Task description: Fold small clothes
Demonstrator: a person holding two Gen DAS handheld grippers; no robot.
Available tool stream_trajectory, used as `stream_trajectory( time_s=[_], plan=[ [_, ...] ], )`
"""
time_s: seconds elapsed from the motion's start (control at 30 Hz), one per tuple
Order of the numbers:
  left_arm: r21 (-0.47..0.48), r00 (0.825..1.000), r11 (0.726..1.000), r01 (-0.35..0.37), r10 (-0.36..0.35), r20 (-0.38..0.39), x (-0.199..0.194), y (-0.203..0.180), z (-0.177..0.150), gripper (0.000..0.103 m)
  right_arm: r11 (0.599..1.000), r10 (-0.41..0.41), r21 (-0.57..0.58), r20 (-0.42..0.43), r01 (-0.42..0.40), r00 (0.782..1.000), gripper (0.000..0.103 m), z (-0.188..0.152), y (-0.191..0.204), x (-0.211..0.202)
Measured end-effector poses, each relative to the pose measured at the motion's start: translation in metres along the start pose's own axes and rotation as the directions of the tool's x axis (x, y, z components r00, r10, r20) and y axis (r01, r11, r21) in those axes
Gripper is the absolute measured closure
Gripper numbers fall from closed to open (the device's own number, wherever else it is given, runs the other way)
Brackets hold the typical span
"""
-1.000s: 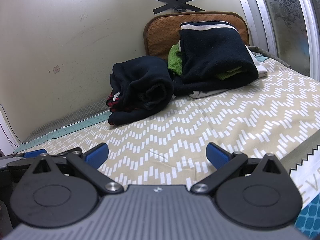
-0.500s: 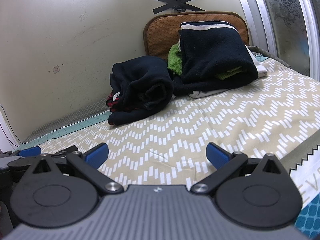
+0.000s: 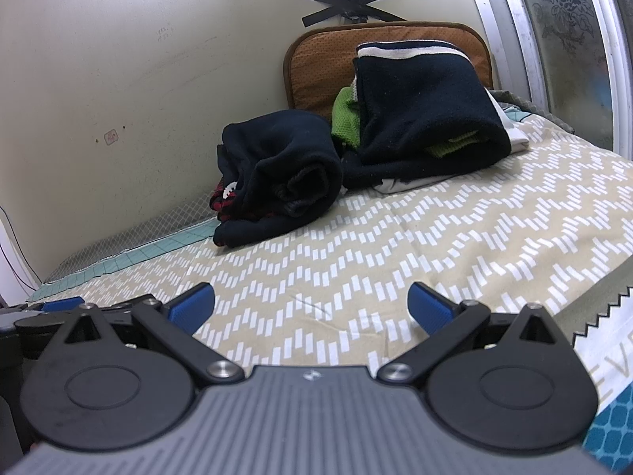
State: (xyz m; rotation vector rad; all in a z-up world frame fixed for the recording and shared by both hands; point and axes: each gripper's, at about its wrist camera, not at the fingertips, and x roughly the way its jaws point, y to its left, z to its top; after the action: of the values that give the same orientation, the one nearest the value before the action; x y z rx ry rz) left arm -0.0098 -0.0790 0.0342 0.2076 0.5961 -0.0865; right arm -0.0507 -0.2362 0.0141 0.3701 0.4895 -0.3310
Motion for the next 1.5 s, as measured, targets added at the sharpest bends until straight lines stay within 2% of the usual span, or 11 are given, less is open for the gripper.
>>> stream_trajectory(
  time_s=[0.4, 1.5],
  plan=[
    [-0.013, 0.999, 1.000, -0.001, 0.001, -0.046, 0.0065, 0.0002, -0.0004, 0.000, 1.000, -0.001, 0.003, -0.003, 0.001, 1.000, 0.000, -0.0009, 0.0006, 0.0000],
    [-0.009, 0.998, 1.000, 0.006, -0.007, -0.058, 0.0095, -0.0015, -0.0029, 0.000, 1.000, 0.001, 0.007, 0.002, -0.001, 1.000, 0.000, -0.0007, -0.0012, 0.0030]
  ],
)
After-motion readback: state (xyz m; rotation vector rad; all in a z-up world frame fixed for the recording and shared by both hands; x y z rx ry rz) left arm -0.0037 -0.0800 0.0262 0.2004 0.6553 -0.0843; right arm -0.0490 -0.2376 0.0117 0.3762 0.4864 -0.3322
